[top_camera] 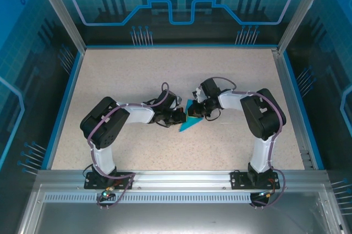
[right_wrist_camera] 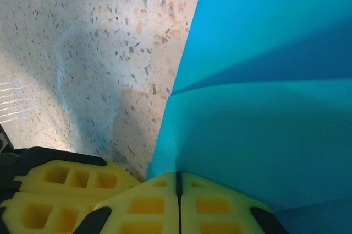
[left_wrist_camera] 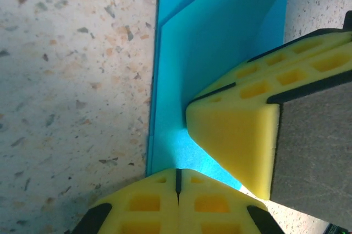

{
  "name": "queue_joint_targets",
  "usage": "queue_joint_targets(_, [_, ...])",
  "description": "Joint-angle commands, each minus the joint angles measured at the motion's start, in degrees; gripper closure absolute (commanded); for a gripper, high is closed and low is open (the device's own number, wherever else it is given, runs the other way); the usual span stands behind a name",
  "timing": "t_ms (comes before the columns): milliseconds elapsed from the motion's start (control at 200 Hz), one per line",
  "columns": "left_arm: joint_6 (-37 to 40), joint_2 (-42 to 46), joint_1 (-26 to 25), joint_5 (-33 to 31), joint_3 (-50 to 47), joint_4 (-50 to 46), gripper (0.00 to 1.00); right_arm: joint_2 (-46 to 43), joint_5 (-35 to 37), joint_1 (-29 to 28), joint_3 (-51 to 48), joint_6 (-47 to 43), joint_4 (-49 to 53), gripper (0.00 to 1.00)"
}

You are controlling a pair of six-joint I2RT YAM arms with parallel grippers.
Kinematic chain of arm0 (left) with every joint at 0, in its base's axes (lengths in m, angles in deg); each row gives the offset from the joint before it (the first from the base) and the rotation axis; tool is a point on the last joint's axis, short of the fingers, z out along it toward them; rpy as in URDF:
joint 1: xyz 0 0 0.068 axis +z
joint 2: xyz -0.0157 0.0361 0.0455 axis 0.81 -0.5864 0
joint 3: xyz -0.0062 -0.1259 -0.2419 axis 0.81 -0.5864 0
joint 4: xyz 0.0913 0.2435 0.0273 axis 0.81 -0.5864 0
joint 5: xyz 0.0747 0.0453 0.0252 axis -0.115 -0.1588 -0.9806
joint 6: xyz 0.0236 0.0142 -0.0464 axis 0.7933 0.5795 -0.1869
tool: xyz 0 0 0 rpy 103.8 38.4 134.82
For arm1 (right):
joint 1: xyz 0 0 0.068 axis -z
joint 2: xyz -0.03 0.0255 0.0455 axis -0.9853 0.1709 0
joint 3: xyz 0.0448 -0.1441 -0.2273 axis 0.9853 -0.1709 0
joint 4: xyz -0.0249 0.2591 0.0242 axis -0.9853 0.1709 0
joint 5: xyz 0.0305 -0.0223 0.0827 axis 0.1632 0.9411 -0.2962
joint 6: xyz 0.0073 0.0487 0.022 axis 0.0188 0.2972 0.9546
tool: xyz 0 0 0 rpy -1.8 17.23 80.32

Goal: Fold a paper plane with a square sheet of paper (pick it up from the middle)
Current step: Fourth fold the wing at the center of the table.

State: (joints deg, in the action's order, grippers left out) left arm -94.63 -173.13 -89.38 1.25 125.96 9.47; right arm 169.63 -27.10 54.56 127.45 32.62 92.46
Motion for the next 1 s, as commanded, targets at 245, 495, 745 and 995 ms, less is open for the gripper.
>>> queue_joint_targets(245, [1.0, -2.8, 0.4, -2.8, -0.7, -9.3, 1.00, 1.2, 2.6, 0.9, -1.3, -1.3, 2.1, 0.95])
queue_joint_targets(495, [1.1, -3.4, 0.4, -2.5, -0.6, -9.5, 1.00, -0.8, 2.8, 1.0, -0.1, -0.9, 1.1, 0.94])
queue_joint_targets(745, [1.4, -3.9, 0.3, -2.5, 0.1, -10.8, 1.00, 2.6, 1.1, 0.4, 0.9, -0.5, 0.7, 0.95])
queue_joint_targets(995, [1.6, -4.8, 0.3, -2.4, 1.1, -13.8, 1.00, 4.9, 2.0, 6.6, 3.5, -2.7, 1.4, 0.94])
